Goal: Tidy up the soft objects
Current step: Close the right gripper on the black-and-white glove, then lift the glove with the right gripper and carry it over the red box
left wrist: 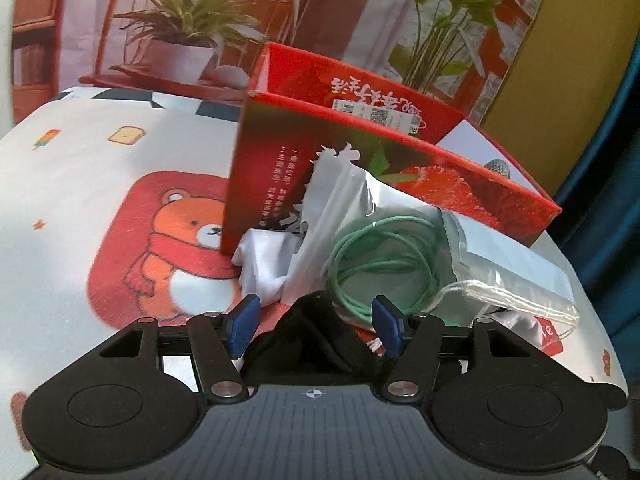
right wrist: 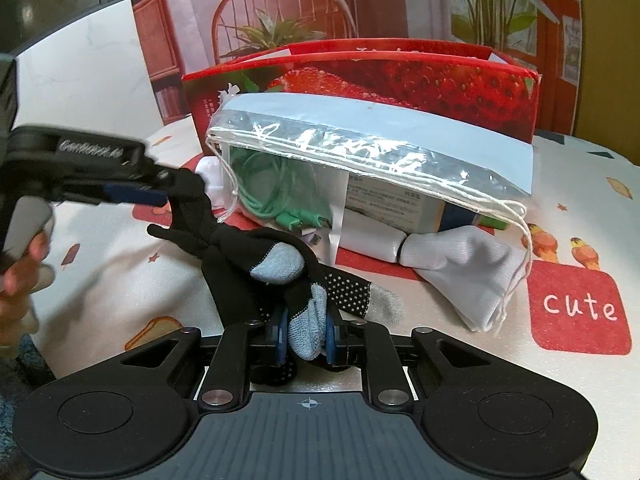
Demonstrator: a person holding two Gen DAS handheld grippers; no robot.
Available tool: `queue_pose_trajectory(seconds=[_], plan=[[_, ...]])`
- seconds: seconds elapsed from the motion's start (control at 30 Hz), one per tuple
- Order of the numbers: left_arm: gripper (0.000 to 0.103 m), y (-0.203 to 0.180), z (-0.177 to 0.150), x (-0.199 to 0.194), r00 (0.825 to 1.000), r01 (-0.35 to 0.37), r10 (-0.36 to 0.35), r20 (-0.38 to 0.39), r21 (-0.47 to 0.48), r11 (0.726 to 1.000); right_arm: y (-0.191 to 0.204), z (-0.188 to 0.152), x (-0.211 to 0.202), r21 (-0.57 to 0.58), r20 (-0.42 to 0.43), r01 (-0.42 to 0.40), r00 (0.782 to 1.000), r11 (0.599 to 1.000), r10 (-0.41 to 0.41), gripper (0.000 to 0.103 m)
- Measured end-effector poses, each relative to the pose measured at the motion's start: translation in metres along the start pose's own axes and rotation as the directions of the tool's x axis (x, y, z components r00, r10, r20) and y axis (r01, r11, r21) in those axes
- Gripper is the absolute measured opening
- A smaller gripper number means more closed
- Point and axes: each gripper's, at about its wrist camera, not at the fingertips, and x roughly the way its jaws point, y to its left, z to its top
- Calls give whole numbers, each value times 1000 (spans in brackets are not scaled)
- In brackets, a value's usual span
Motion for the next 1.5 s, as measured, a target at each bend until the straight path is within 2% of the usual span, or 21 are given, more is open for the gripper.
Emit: queue_pose_trajectory(seconds=[0.03, 0.1, 0.17, 0.3, 0.5, 0.67, 0.8, 1.17, 1.5], plan=[[60, 1, -1, 3, 1000, -20, 20, -2, -11, 1000, 0, 0, 0, -1, 0, 0, 1000, 1000, 0, 16], [31, 8, -5, 7, 999, -24, 23, -34, -46, 999, 0, 0, 0, -1, 0, -1, 1000, 1000, 1, 16], [29, 13, -10, 5, 999, -8, 5, -44, -60, 998, 0, 0, 0, -1, 1, -2, 1000, 1000, 2, 16], [23, 7, -17, -4, 999, -12, 11, -50, -11, 1000, -2, 0, 1, 8, 10, -7, 1000, 1000, 7, 16], [19, 10, -32, -18, 998, 7, -10, -69, -47, 999, -2, -1, 0, 18, 9, -11, 1000, 1000, 11, 16], [17, 13, -36, -25, 999, 6, -9, -52, -61, 998, -3, 0, 1, 24, 9, -25, 1000, 999, 24, 15], [16, 11, -34, -30, 1000, 0, -1, -21, -54, 999, 1, 0, -2, 13, 24, -43, 999, 999, 43, 12], [16, 0, -29, -49, 999, -4, 3, 49, 7, 1000, 7, 6, -20, -18, 96, -43, 994, 999, 44, 11], [17, -13, -14, -86, 987, 2, -12, 163, 62, 998, 20, 21, -52, -92, 210, -21, 977, 996, 40, 10]])
